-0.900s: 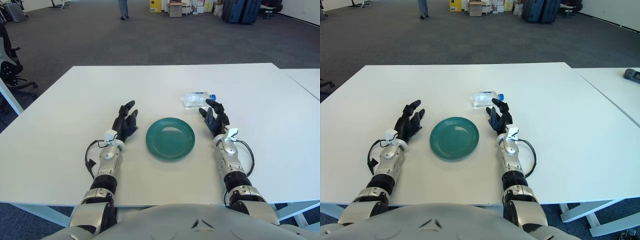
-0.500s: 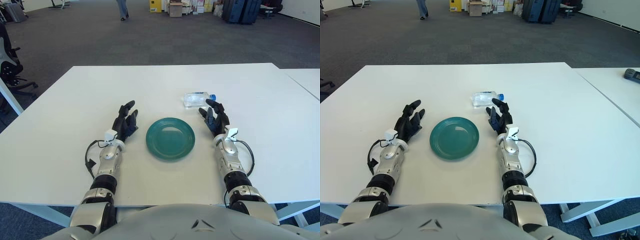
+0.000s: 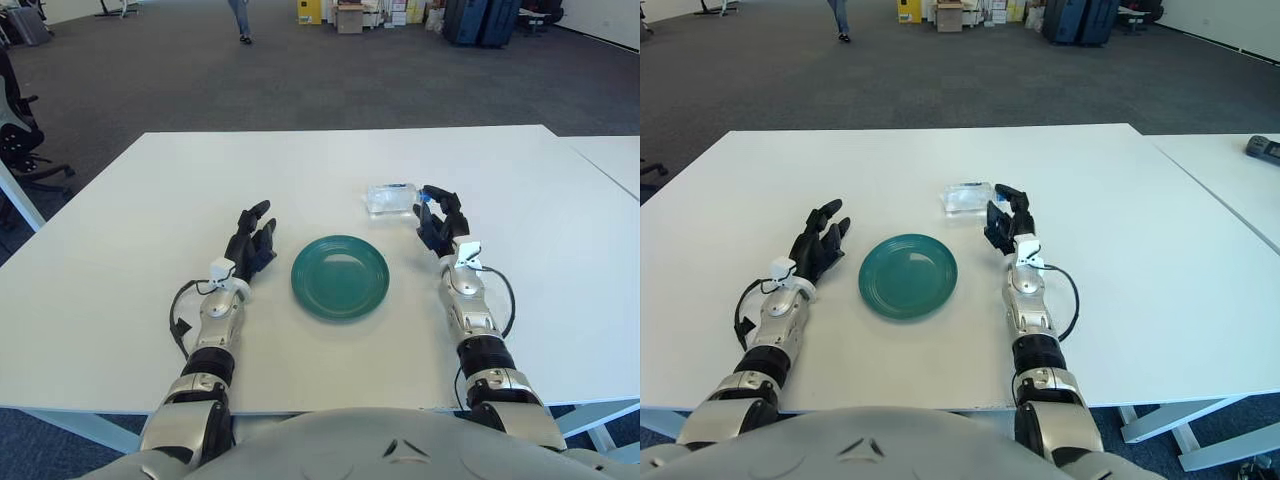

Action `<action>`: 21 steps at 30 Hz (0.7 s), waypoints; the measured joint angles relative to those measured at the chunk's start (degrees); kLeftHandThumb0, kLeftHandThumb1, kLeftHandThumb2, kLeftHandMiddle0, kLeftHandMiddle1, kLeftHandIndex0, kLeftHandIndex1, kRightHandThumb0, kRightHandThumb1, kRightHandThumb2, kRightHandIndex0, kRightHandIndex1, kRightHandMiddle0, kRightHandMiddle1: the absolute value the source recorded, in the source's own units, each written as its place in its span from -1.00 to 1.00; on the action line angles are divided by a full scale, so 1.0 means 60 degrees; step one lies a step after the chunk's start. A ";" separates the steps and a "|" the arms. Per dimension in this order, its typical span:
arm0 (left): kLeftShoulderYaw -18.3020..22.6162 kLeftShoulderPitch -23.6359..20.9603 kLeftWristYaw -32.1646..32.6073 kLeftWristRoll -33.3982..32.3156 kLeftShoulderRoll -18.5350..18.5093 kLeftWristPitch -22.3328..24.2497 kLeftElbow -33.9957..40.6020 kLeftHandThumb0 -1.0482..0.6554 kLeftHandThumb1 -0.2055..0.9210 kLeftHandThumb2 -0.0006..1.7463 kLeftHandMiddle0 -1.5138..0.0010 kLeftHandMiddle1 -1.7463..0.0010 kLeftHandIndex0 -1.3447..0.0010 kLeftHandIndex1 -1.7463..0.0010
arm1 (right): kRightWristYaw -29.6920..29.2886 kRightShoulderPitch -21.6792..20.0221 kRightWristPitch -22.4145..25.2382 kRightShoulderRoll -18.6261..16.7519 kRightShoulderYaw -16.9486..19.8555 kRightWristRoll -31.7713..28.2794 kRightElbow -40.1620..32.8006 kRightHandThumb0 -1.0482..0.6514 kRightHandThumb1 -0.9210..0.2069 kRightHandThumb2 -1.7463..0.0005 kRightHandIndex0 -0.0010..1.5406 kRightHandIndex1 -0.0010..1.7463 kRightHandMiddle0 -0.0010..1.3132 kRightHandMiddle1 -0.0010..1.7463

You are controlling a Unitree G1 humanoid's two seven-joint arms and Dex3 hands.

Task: Put the bottle into the plate.

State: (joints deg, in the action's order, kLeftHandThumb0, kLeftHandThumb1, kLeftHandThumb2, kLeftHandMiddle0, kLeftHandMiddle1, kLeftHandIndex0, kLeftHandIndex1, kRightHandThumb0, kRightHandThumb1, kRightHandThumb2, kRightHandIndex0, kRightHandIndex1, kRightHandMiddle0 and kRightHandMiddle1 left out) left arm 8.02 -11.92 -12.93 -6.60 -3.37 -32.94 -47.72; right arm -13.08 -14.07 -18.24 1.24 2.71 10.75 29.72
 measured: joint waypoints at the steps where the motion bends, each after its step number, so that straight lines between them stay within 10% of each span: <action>1: -0.0001 -0.0011 0.0000 0.0000 0.0007 -0.0013 -0.0021 -0.68 1.00 -0.04 0.46 0.99 1.00 0.10 | -0.0306 -0.0098 0.0005 0.0118 -0.0141 0.0427 -0.0073 -0.57 -1.00 0.35 -0.26 -1.00 -0.97 0.04; 21: -0.0026 -0.0213 0.0004 0.0019 0.0099 -0.0202 -0.0320 -0.67 1.00 -0.05 0.44 0.99 1.00 0.11 | -0.2185 -0.3309 -0.0412 0.1920 -0.2160 0.3660 0.2248 -0.79 -1.00 0.30 -0.50 -1.00 -1.00 -0.17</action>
State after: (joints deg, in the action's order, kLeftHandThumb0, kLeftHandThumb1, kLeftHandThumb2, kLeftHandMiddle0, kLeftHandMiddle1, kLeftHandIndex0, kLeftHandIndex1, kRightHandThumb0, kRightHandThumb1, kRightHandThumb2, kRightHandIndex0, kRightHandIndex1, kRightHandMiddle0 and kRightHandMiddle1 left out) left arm 7.86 -13.20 -12.90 -6.49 -2.77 -34.15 -49.64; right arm -26.19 -33.93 -20.71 12.76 -10.25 32.71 43.21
